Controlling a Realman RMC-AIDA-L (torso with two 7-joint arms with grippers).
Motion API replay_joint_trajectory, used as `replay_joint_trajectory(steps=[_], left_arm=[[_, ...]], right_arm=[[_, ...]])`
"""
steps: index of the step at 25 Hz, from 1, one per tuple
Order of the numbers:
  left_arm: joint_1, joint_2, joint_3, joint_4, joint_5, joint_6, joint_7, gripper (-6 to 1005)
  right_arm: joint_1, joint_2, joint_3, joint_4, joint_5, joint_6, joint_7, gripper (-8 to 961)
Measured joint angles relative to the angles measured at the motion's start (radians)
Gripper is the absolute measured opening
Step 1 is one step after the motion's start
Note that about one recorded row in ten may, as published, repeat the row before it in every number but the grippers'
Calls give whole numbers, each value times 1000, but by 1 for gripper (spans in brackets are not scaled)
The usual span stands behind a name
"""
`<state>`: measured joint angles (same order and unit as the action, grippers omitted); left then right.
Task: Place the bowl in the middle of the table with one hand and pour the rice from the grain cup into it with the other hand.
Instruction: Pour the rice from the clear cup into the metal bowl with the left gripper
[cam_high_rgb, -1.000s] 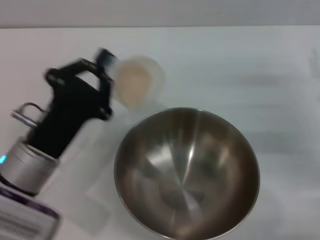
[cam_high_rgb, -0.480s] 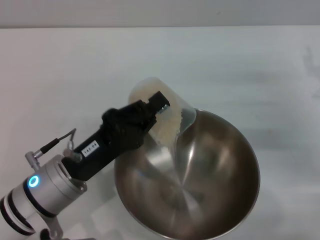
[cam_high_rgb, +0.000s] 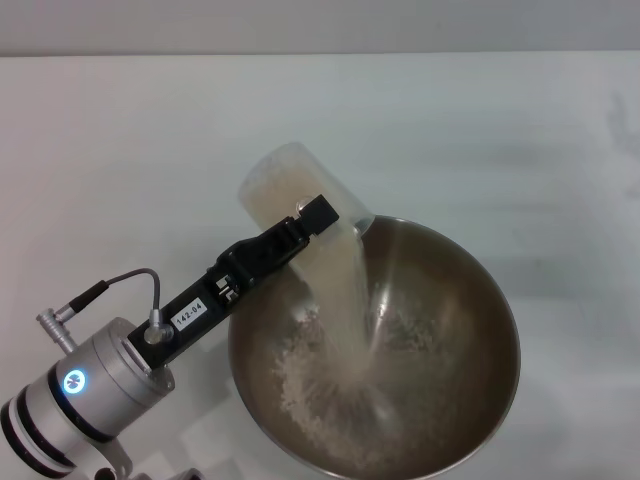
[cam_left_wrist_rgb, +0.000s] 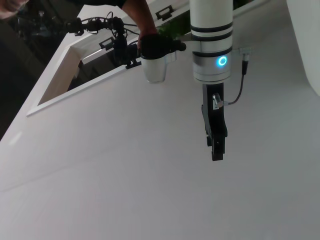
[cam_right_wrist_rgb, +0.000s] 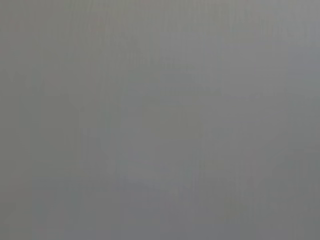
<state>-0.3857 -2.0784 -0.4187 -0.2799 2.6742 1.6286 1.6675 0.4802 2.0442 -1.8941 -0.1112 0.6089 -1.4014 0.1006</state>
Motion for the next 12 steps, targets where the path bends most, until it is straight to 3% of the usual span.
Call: replay_joint_trajectory(steps=[12], left_arm=[[1,1,6,5,1,4,124,68]], right_arm=[[9,-4,0,7,0,17,-1,496]])
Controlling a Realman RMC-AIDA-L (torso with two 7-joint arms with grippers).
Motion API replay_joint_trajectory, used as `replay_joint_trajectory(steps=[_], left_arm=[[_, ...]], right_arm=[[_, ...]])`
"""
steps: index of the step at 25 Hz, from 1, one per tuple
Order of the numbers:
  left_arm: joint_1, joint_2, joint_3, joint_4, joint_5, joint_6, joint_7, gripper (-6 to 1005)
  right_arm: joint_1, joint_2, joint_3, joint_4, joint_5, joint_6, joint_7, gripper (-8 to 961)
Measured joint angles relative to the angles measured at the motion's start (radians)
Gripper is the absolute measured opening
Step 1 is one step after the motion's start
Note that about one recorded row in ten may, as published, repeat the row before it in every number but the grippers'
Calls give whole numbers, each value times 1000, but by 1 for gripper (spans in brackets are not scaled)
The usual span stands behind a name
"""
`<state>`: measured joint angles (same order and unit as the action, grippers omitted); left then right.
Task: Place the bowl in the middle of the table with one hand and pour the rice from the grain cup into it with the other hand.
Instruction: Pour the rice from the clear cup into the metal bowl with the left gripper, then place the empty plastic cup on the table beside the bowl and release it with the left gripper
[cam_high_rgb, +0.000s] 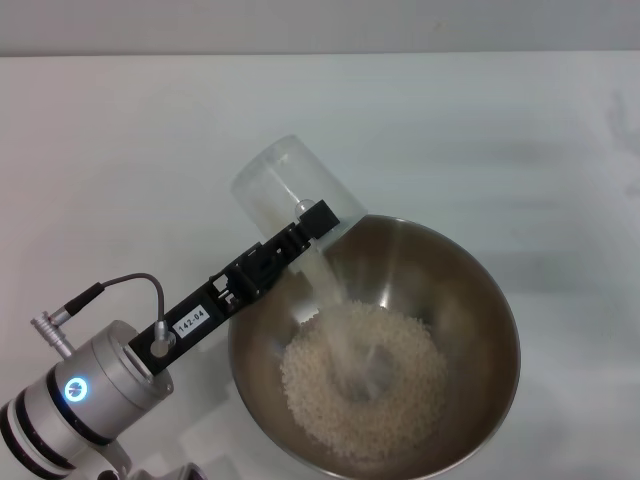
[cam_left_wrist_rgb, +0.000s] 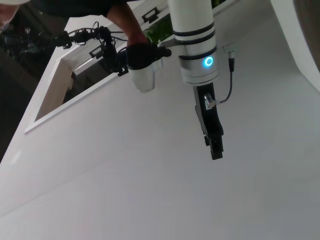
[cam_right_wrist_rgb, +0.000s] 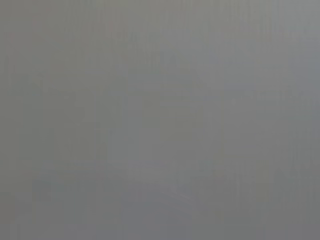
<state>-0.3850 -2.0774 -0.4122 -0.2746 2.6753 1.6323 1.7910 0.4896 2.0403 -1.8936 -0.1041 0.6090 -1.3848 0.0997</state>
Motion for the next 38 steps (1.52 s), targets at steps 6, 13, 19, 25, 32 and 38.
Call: replay_joint_trajectory(steps=[6,13,19,25,32,38], left_arm=[[0,0,2,2,0,-6,75,72],[0,0,3,2,0,-9,89,78],[21,0,-7,-37,-6,-4,-22,82],[60,-1,-91,-65,-11,-5,-438,87],[108,-2,-178,-74,-84,-34,-982,92],[109,-3,-175,-93,-331,-203,-1330,97]], right_arm=[[1,0,6,0,0,7,0,496],[1,-1,7,0,0,7,0,496],[1,-2,1,-4,0,8,2,496],[1,4,0,-10,0,18,9,496],[9,10,-4,-23,0,56,20,496],[21,2,-38,-30,0,58,101,496]])
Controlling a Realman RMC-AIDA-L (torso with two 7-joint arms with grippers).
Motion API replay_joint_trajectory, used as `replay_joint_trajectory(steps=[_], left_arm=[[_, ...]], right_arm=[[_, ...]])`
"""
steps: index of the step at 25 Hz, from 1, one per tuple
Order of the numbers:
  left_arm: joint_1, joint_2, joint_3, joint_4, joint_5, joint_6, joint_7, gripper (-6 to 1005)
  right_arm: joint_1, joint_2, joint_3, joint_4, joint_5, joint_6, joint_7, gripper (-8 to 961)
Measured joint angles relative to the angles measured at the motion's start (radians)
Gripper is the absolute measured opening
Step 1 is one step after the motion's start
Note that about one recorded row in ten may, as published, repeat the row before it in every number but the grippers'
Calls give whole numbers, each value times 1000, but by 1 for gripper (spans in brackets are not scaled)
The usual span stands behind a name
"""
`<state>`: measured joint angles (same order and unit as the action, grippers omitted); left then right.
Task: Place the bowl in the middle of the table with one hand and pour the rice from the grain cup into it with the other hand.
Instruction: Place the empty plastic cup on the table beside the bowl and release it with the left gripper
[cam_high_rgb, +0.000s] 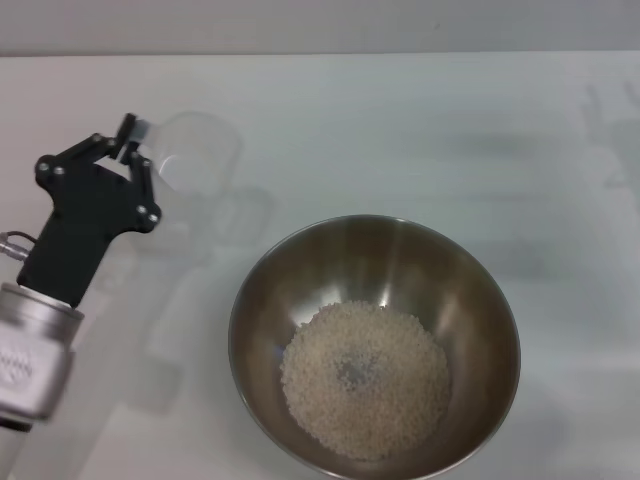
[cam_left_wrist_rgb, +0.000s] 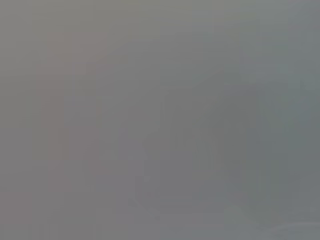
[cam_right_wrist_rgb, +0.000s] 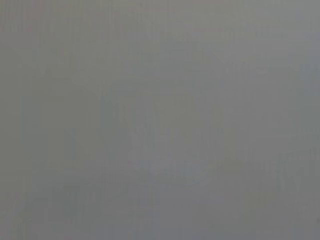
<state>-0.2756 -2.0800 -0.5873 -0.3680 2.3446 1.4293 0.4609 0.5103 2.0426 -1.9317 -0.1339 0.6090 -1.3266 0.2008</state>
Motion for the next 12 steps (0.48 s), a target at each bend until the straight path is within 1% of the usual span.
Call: replay_joint_trajectory(steps=[2,5,8,12], left_arm=[[-3,0,4,-17,-78,-89,-71,98],[-3,0,2,-30,-133,-173,-109,101],[-4,0,-1,-32,-156,-230,-147,103],[-9,0,-3,-31,-164,-265,-164,106]], right_arm=[[0,0,0,-1,0,-3,7,496],[0,2,4,-3,0,-7,7,496],[-6,7,11,-10,8,-12,4,496],[-7,8,11,-13,9,-12,4,496]])
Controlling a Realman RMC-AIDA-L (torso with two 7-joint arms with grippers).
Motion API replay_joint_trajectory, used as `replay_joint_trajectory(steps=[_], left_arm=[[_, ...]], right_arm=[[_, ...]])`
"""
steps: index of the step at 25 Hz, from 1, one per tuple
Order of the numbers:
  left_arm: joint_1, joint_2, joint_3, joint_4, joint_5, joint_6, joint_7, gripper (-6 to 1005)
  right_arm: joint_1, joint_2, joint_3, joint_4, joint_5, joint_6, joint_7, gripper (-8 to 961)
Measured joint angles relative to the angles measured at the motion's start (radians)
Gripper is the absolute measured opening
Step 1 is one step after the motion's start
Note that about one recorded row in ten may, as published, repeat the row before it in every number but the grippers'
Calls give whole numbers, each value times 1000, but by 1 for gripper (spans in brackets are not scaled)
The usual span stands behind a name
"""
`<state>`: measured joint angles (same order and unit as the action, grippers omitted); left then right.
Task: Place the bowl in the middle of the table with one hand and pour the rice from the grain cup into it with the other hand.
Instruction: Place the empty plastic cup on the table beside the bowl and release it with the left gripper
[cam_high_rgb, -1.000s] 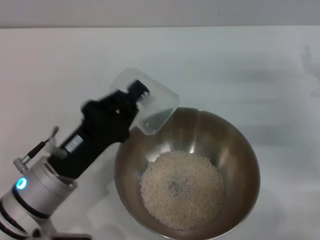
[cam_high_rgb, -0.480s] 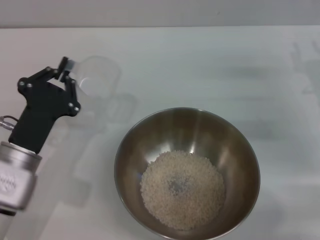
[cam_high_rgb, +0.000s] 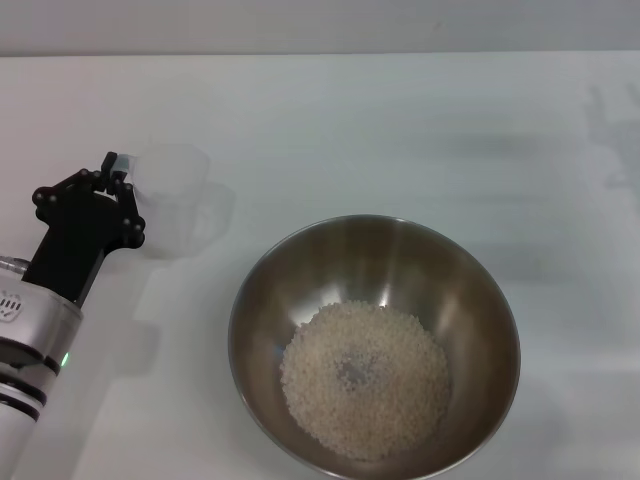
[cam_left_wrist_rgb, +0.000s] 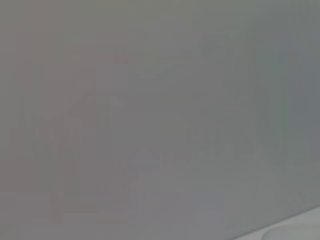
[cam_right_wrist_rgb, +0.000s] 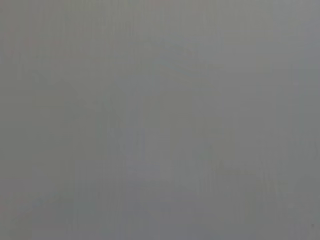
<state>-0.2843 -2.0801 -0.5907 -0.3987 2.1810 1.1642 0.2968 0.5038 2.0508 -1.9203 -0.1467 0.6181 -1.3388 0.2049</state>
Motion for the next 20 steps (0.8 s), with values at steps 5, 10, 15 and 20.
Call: replay_joint_trajectory(steps=[5,10,15,20], left_arm=[[-10,0,0,5,-4,-29,-6,110],[-19,0,-4,7,-12,-53,-7,114],[-23,0,-11,9,-32,-70,-7,118],[-23,0,-14,9,-33,-82,-8,121]], right_arm=[[-1,1,1,-1,0,0,1,496],[-1,1,2,-2,0,0,4,496],[2,2,5,-2,0,0,5,496],[6,3,13,-2,0,1,3,496]])
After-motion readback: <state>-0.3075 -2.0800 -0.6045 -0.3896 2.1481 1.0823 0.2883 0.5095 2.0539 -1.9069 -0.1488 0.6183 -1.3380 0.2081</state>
